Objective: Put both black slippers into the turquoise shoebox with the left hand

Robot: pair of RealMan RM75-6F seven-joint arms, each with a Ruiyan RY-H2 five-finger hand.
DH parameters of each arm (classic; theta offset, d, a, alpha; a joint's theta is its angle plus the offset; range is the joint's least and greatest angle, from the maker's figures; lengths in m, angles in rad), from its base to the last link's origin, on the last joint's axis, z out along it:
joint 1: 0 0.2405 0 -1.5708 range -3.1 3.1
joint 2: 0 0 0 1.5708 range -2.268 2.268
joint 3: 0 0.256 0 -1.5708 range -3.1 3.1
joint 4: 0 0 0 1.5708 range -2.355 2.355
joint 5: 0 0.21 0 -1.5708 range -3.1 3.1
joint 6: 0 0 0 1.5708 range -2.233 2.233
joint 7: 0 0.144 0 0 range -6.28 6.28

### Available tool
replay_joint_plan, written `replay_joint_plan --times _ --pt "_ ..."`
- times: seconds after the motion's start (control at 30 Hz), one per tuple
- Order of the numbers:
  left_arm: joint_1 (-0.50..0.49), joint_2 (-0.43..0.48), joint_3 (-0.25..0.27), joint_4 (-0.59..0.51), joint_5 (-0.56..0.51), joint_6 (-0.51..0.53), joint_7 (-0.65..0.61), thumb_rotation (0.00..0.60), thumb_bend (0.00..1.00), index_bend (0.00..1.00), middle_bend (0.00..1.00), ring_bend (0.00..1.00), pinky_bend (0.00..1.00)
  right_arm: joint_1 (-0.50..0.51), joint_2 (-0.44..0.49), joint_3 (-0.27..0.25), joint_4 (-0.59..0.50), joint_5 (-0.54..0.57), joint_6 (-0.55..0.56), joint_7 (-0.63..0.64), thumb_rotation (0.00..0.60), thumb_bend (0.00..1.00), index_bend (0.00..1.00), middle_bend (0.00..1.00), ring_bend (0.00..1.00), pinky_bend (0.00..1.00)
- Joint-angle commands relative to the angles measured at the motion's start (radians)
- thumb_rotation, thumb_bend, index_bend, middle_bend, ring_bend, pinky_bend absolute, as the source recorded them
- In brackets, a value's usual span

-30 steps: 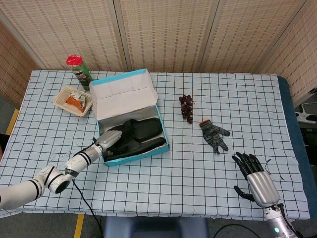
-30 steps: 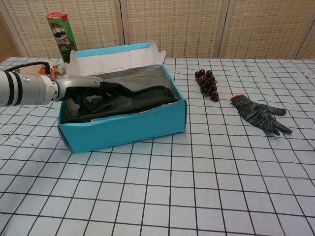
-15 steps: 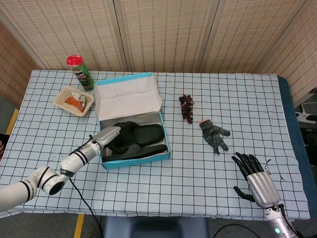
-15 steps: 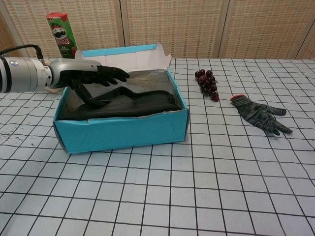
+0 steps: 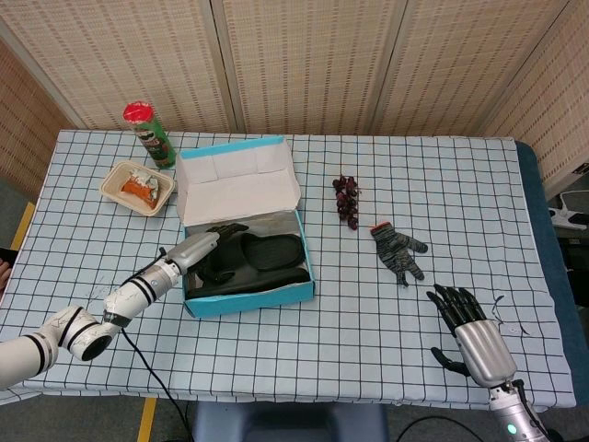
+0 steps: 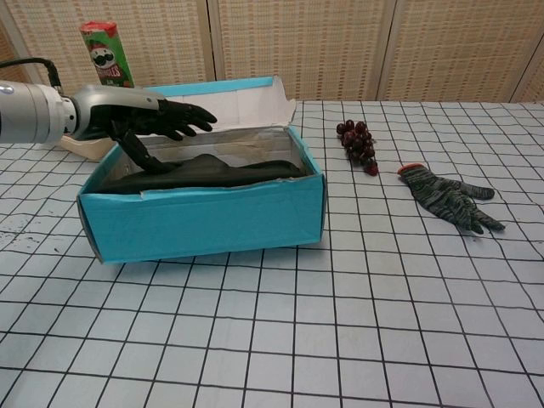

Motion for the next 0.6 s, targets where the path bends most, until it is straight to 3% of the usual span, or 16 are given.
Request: replay_joint_plan --times 0.03,0.33,0.6 --pt "-0.005 -0.012 0.008 0.007 0.001 -0.009 0.015 0.600 0.34 0.00 0.00 0.00 0.00 0.024 -0.026 -0.004 0.015 -0.030 -0.028 0.005 0.600 0.16 0.00 0.00 0.00 0.00" --pt "-0.002 -0.028 0.001 -0.032 -0.006 0.023 0.045 0.600 0.34 0.00 0.00 0.00 0.00 0.221 -0.139 0.077 -0.005 -0.088 -0.226 -0.055 0.600 0.17 0.00 0.00 0.00 0.00" --pt "-0.007 -0.015 -0.012 -0.073 -0.039 0.024 0.089 0.600 0.34 0.00 0.00 0.00 0.00 0.431 -0.299 0.210 -0.001 0.060 -0.507 -0.231 0.600 0.17 0.00 0.00 0.00 0.00"
